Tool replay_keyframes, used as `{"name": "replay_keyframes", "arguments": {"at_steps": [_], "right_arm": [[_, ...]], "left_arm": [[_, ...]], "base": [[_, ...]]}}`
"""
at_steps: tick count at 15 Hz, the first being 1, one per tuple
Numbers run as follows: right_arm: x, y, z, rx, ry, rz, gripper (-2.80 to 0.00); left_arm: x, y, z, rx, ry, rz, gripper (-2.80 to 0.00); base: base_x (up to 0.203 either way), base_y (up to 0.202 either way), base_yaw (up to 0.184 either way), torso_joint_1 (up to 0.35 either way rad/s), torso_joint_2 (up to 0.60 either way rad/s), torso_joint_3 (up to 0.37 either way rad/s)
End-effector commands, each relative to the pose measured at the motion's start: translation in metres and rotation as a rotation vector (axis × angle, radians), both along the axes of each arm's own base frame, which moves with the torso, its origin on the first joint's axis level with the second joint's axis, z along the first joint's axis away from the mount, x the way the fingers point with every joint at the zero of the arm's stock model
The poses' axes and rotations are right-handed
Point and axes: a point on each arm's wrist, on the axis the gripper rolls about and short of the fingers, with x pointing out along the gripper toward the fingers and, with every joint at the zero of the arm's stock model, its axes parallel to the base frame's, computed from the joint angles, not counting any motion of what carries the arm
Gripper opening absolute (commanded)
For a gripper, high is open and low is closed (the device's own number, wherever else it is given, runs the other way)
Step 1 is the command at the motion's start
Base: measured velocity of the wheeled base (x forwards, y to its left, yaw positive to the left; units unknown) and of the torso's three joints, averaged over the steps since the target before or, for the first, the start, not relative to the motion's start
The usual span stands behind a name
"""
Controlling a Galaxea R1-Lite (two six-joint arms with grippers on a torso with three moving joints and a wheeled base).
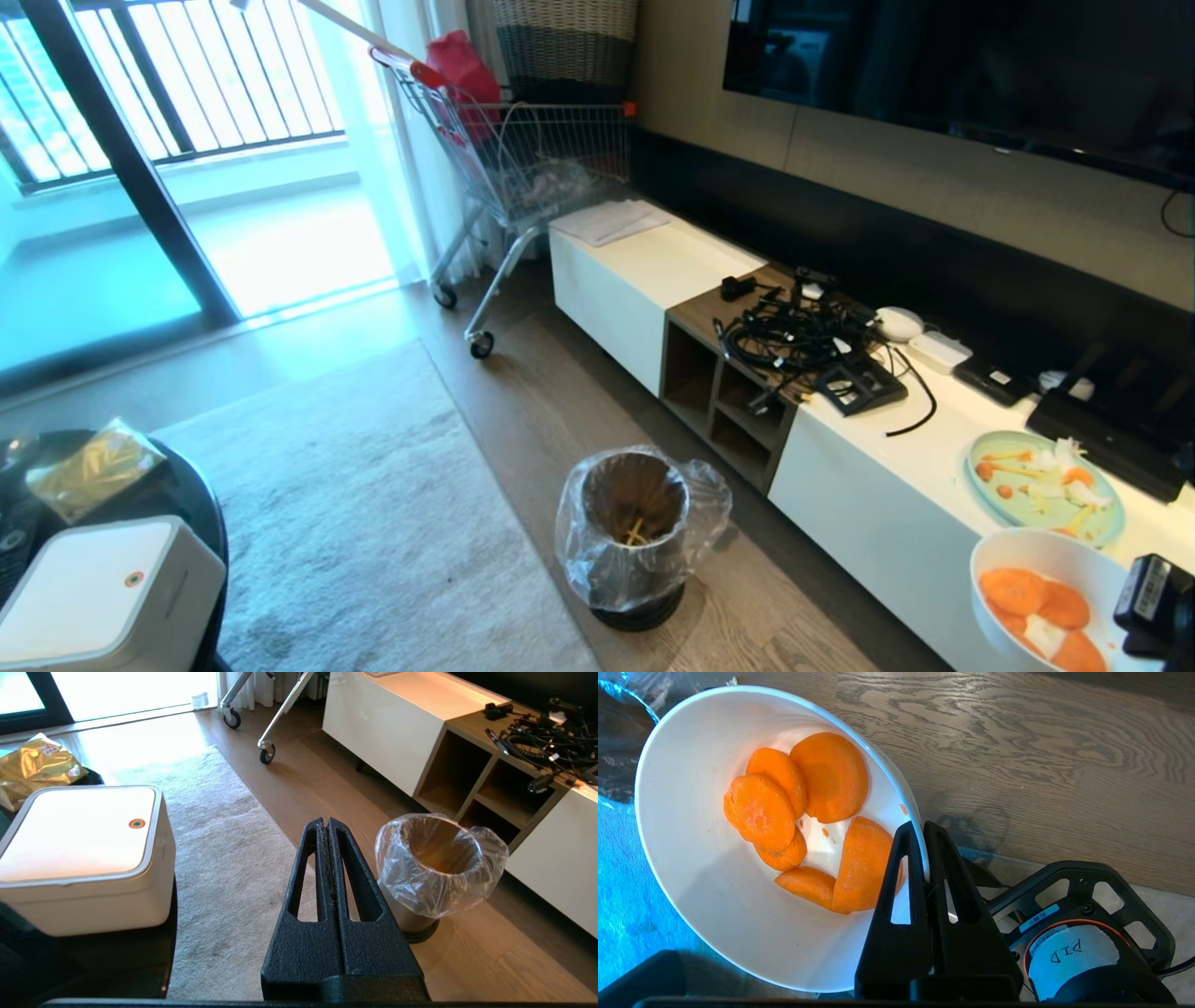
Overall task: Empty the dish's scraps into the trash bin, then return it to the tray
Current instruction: Move the bowl over the trash can
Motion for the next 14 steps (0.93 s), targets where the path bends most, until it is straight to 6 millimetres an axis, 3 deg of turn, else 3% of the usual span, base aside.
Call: {"name": "replay_keyframes", "arguments": {"at_steps": [1,14], "right_arm": [[0.0,-0.0001,0.0001,-0.001,0.004,-0.005,-2.8],[-0.0004,0.0001,0.0006,-0.004,0.008,-0.003,-2.8]], "left_arm": [[0.0001,0.0,0.0001,-0.002,0.0,0.001,-2.8],[0.0,0.0,0.0,0.0,-0.001,0.001,-2.8]], "base": [[0.134,0.0,0.001,0.004,0.0,-0.001],[0.004,0.0,0.0,0.001,0.0,0.0]]}}
